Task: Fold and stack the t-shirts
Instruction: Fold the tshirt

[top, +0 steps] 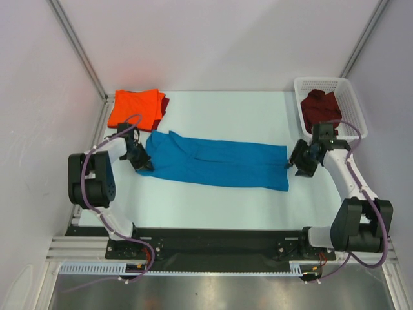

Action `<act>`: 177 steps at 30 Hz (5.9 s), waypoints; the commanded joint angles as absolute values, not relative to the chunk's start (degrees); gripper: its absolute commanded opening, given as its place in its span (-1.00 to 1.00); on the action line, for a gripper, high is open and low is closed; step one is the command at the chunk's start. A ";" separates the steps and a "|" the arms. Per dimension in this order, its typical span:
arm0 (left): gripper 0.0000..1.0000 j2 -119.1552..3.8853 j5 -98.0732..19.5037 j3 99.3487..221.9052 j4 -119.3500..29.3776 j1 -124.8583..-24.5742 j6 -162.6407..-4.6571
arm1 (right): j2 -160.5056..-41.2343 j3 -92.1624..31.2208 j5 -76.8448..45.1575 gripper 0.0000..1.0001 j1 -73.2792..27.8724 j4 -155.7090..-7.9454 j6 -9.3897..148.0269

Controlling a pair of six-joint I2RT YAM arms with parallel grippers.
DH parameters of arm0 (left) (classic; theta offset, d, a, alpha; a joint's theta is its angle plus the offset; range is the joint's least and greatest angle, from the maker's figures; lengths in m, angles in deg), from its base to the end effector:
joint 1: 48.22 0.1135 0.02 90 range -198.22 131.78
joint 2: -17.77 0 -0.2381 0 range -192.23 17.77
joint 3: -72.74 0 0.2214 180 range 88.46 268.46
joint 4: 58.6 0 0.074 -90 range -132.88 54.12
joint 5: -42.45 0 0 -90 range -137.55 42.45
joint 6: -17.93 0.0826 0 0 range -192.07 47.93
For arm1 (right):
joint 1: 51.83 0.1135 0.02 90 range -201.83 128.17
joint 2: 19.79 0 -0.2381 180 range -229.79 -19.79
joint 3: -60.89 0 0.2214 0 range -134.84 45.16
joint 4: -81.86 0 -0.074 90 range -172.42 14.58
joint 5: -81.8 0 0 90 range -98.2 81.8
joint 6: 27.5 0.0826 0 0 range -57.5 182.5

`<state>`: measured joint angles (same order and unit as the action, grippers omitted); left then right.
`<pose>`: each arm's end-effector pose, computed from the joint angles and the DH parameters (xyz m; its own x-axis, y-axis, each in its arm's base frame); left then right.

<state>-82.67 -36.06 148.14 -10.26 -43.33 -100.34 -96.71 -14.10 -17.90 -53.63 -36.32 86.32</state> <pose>0.3083 0.0099 0.1055 -0.8282 -0.5367 -0.1615 -0.4758 0.8255 -0.3036 0.2564 0.0059 0.1986 -0.8376 0.4246 -0.3436 0.3222 0.8921 0.3169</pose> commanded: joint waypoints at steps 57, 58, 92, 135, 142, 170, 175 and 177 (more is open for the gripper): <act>0.08 -68.64 -43.24 137.93 -11.51 -55.69 -108.73 | -123.68 -25.83 -0.74 0.34 -40.23 -34.97 77.45; 0.08 -66.71 -43.41 138.55 -11.33 -55.69 -108.37 | -123.76 -27.94 0.05 0.34 -39.62 -34.27 77.45; -0.33 -81.10 -33.48 151.83 -18.98 -49.62 -101.69 | -160.32 -88.70 -5.31 -0.41 -7.45 -31.62 86.32; -0.32 -85.32 -33.92 148.75 -20.29 -48.39 -102.39 | -163.05 -89.22 -2.49 -0.96 -6.65 -31.18 88.08; -0.33 -86.91 -33.92 147.87 -20.38 -46.20 -102.13 | -157.08 -84.40 -2.84 -1.00 -8.76 -32.41 91.94; -0.31 -68.99 -38.22 146.55 -16.52 -45.84 -101.95 | -157.33 -82.71 -12.68 -0.50 -7.53 -35.84 90.28; -0.26 -63.72 -39.11 142.79 -12.04 -45.84 -105.46 | -160.15 -82.63 -13.30 -0.35 -8.58 -35.05 91.16; -0.24 -62.57 -39.11 141.03 -11.25 -45.84 -106.95 | -161.11 -82.89 -13.21 -0.32 -9.03 -34.79 90.37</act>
